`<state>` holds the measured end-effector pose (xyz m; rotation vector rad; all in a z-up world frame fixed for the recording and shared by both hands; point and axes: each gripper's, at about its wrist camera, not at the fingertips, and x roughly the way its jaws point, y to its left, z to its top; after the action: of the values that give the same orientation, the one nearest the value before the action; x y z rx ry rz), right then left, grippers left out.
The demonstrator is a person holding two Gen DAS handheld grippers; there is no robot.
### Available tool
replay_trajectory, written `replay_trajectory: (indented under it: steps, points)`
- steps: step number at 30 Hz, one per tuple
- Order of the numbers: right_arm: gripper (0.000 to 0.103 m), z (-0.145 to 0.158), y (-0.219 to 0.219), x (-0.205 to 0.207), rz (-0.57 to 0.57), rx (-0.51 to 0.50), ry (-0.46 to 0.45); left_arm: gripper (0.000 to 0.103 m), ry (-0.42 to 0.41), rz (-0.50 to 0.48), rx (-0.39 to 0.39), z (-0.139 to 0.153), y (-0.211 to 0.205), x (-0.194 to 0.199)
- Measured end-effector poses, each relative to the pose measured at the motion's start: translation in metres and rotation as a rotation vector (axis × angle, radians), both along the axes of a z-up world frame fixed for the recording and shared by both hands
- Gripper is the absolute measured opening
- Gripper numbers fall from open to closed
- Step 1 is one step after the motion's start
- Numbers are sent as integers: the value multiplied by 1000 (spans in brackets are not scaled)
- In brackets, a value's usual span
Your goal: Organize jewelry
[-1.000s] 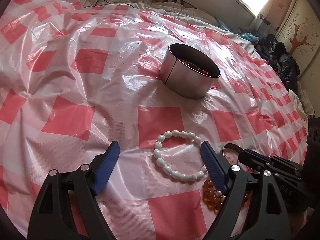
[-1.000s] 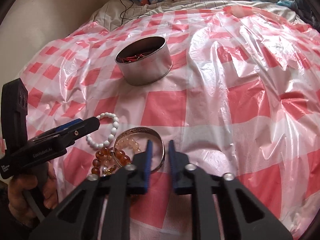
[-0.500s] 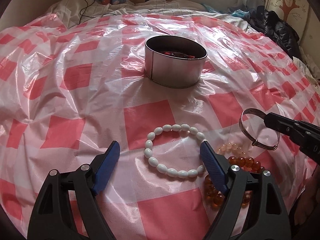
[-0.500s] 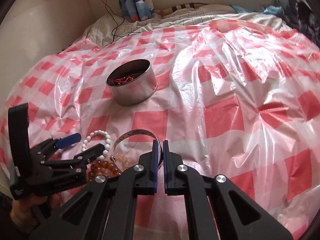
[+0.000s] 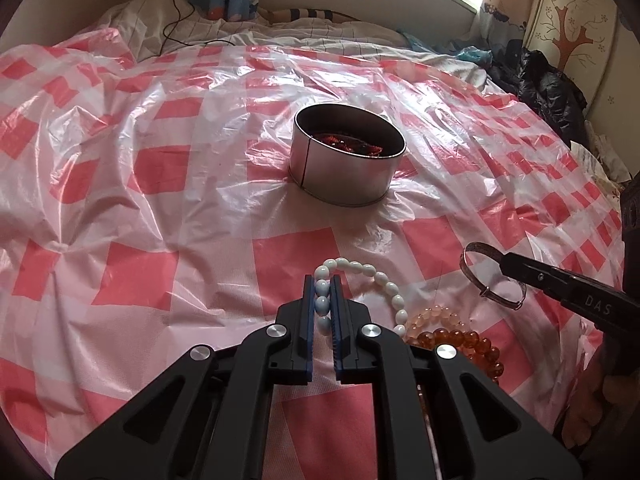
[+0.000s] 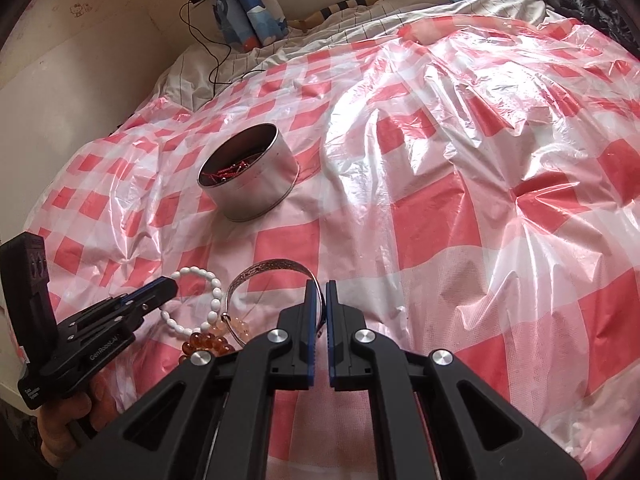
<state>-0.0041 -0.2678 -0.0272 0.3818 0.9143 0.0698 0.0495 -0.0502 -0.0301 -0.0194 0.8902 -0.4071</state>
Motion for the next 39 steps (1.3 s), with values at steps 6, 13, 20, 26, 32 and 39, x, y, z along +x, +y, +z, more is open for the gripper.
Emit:
replay_trajectory:
  steps: [6,13,20,26,32,39]
  points:
    - [5,-7,-2,3,-12,8,21,6,25,5,23,-5,-1,4]
    - [5,-8,-4,3,-22,18,20,6,34,7,26,-8,-1,4]
    - [5,-8,-5,3,-22,19,20,7,37,6,36,-9,-3,4]
    - [5,-7,-4,2,-22,18,22,10,81,9,43,-18,-4,7]
    - [5,-9,-3,3,-19,19,31,46,81,9,27,-20,-5,7]
    - [5,-10,-3,3,-20,20,31,7,76,-6,72,-20,-8,7]
